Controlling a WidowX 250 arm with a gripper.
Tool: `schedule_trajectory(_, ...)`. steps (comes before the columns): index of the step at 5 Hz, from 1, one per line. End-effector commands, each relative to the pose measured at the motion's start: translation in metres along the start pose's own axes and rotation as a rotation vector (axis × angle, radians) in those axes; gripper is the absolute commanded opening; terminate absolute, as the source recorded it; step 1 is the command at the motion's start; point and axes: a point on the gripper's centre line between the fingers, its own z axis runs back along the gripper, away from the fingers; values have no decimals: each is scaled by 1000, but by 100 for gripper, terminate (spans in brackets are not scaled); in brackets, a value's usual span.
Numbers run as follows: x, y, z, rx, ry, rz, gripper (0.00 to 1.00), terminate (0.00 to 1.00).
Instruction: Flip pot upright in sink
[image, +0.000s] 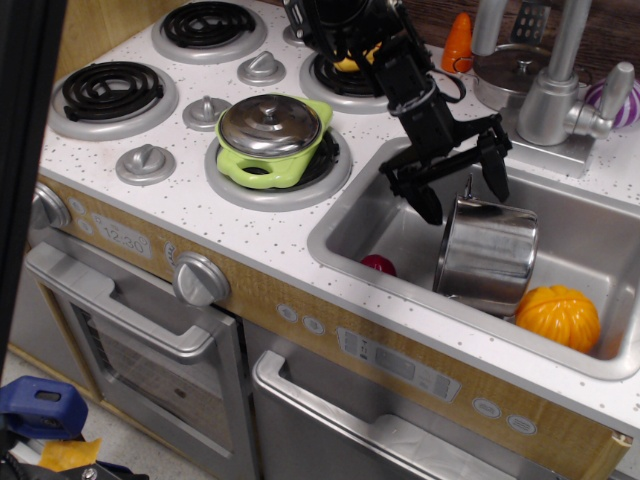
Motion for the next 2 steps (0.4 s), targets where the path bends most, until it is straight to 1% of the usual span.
schedule_trajectory(1, -5, -16, 8, -49, -36, -6, 100, 0)
schedule_trajectory(2, -11, -19, 1, -56, -60, 10, 0, 0)
